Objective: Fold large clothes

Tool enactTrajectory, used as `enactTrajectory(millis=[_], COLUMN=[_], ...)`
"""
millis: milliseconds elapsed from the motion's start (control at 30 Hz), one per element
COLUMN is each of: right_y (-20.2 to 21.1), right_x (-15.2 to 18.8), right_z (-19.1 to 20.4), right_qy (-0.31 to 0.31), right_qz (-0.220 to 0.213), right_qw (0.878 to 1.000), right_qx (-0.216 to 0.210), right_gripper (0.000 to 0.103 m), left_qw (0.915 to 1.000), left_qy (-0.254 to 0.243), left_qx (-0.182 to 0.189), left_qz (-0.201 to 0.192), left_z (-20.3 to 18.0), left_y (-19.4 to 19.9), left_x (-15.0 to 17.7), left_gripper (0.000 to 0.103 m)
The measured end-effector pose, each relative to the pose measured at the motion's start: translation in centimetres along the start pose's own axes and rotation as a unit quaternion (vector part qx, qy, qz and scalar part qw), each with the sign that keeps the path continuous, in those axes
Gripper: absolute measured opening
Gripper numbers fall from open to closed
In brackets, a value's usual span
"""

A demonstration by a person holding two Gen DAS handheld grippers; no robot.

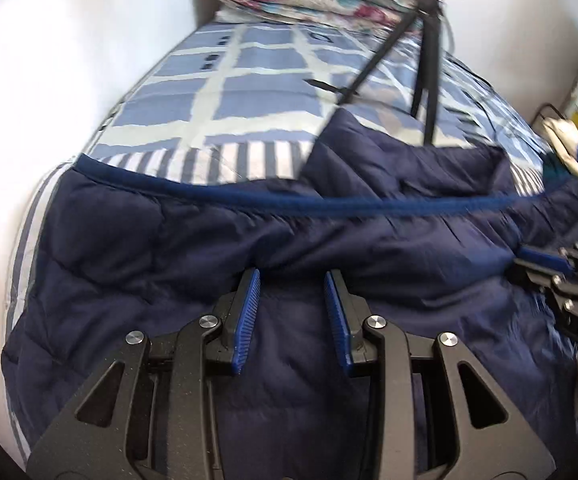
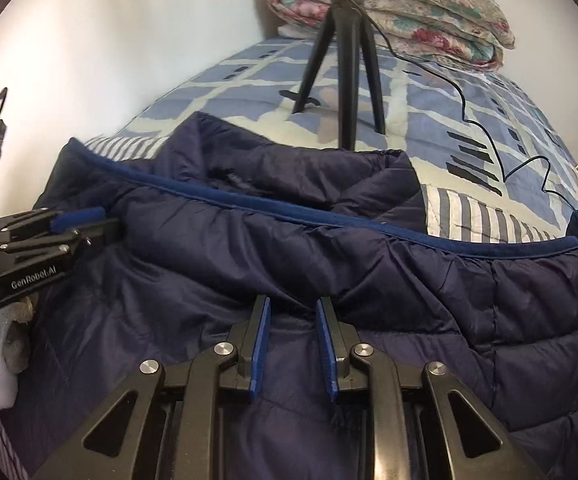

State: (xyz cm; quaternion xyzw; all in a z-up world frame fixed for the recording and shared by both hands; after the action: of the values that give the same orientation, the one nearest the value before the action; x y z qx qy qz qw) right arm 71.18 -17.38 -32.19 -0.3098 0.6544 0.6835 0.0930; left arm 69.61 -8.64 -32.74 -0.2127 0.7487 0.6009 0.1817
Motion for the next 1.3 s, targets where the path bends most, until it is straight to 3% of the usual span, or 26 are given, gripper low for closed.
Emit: enactTrajectory(millis=[100,233,333,567,633,700,833,933,1033,1100,1200,1300], right_y=[0.1,2.8,5.9,15.5,17.8,20.1,22.2,21.2,18.2,16.6,16.6,19.5], right_x=[0.1,0.4,1.5,9.2,11.7,15.2,20.2,22.3,24.2,25.4,26.1,26.7], right_z=[-0.5,-0.9,-1.1,-1.2,-1.7,-2.5,-4.0,-4.5,-4.4,-4.2,-4.5,-5.4], right_qy=[-0.006,-0.004,-0.016,-0.026,-0.036,-0.057,-0.117,-0.158,-0.159,-0.131,-0.127,-0.178], right_qz=[0.000,-0.025,-0.049,-0.088,-0.094,-0.094,-0.101,-0.097,-0.059,-0.031,-0.023,-0.064], right_qw=[1.000,1.000,0.999,0.996,0.995,0.993,0.987,0.982,0.985,0.989,0.989,0.981], right_qx=[0.002,0.007,-0.009,0.001,0.018,0.042,0.054,0.038,0.045,0.064,0.077,0.049], right_gripper=[0.021,0.026,0.026,0.031,0.035,0.048,0.049,0.049,0.047,0.044,0.044,0.046], left_qw=[0.9999,0.9995,0.9990,0.9942,0.9914,0.9897,0.9885,0.9877,0.9887,0.9860,0.9900,0.9924], left_qy=[0.014,0.003,-0.022,-0.043,-0.053,-0.061,-0.098,-0.136,-0.139,-0.156,-0.128,-0.105], left_qx=[-0.001,-0.017,0.008,0.096,0.118,0.127,0.114,0.076,0.057,0.056,0.059,0.063], left_qz=[0.001,-0.028,-0.037,-0.020,-0.022,-0.022,-0.014,-0.012,0.003,-0.019,-0.003,-0.006], left_z=[0.7,1.2,0.9,-2.0,-3.7,-5.3,-8.7,-9.7,-9.5,-9.5,-9.0,-8.7], left_y=[-0.2,2.0,5.3,13.0,14.9,15.7,14.6,12.2,9.7,9.3,9.8,11.7], left_x=[-0.4,-0.6,0.2,7.1,9.7,11.4,15.4,17.7,19.5,19.9,19.6,19.3], left_gripper=[0.034,0.034,0.034,0.034,0.034,0.035,0.035,0.035,0.035,0.037,0.037,0.037])
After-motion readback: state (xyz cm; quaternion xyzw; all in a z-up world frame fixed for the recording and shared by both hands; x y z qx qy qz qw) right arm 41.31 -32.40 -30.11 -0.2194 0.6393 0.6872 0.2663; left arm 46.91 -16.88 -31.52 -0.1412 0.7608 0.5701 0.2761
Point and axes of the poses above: each gripper's, at about its wrist camera, not at the fingertips, and y roughly against the way its jaws point, z to its left, x to its underside, the point moved 10 cm from there along -y, roughly the way its jaws point, and after that the axes turned 13 degrees about y, right-handed, at the moved point
